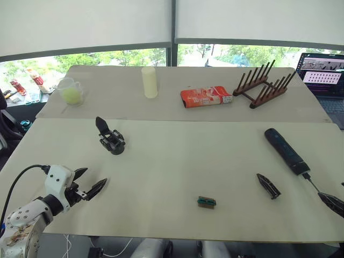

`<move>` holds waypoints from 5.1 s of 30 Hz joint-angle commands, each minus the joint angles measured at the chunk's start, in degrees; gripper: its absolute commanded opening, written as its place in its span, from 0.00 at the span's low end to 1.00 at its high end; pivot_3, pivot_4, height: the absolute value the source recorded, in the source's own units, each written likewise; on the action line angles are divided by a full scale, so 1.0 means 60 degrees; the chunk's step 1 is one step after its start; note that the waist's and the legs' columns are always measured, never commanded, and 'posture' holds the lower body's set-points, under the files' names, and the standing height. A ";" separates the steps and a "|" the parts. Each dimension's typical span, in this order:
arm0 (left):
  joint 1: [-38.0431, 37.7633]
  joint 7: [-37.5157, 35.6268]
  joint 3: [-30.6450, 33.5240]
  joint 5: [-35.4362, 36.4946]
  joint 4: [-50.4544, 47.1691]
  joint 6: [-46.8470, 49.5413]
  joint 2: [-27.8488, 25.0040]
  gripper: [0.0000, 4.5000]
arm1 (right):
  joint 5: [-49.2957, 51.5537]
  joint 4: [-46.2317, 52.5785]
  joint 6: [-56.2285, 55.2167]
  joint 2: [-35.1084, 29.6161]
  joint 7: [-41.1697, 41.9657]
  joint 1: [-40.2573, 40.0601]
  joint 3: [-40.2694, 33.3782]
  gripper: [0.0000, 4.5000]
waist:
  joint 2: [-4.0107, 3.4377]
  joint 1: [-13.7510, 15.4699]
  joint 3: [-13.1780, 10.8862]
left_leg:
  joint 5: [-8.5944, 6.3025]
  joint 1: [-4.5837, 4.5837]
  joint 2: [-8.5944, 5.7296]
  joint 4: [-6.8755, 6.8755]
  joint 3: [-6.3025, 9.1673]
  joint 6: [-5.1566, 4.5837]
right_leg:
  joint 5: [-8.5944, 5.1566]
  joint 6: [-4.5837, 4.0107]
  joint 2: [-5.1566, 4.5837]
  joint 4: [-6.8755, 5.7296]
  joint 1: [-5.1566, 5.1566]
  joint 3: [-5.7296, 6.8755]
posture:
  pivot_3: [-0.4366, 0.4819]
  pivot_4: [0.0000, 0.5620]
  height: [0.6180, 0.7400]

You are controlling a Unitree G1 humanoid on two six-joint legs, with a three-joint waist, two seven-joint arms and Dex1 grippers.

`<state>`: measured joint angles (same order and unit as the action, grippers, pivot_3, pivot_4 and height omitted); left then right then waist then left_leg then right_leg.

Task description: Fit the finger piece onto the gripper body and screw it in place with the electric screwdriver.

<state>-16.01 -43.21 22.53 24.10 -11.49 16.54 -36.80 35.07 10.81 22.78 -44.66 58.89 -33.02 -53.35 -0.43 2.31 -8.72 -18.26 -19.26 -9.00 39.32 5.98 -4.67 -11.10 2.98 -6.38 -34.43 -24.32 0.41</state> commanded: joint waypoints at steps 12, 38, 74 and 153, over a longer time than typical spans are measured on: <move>0.2233 -0.0148 -0.0537 -0.0402 0.2227 -0.0898 0.0115 0.99 | 0.1828 0.2688 0.1758 -0.1812 -0.0077 0.3469 0.2587 1.00 | 0.0033 -0.0010 -0.0015 | 0.0024 -0.0014 0.0049 0.0000 -0.0004 0.0040 | 0.0015 -0.0024 0.0007 -0.0060 -0.0057 0.0002 | 0.48 0.27 1.00; 0.6418 -0.1736 -0.2704 -0.1476 0.5874 -0.3110 0.0818 0.53 | 0.1779 0.3440 0.1759 -0.1562 -0.0122 0.6405 0.5658 1.00 | 0.0075 -0.0010 -0.0010 | 0.0014 -0.0160 -0.0017 0.0141 0.0004 0.0013 | 0.0027 -0.0031 -0.0013 -0.0097 -0.0152 0.0043 | 0.48 0.27 1.00; 0.7594 -0.6292 -0.5027 -0.0564 0.2458 -0.0399 0.0074 0.99 | 0.2275 0.4931 0.4510 -0.3230 -0.1665 0.3119 0.2429 1.00 | 0.0085 -0.0045 -0.0023 | 0.0044 -0.0218 -0.0010 0.0231 0.0017 -0.0049 | 0.0060 -0.0030 0.0000 -0.0115 -0.0176 0.0030 | 0.48 0.27 1.00; 0.9738 0.3903 -0.2453 0.5097 0.0138 0.5812 0.4752 0.27 | -0.3244 0.3288 0.1404 0.1833 -0.4497 1.0522 0.9467 0.25 | 0.0093 -0.0052 -0.0038 | 0.0067 -0.0184 -0.0019 0.0242 0.0016 0.0031 | 0.0071 -0.0033 0.0039 -0.0148 -0.0167 0.0018 | 0.48 0.27 1.00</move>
<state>41.81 -19.82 7.61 54.08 -10.21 52.43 -8.78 15.86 28.64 32.72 -33.93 31.98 28.77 4.43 0.13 2.00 -8.95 -17.86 -20.36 -9.11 40.77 6.08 -4.49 -10.68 2.78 -6.15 -35.32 -25.32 0.51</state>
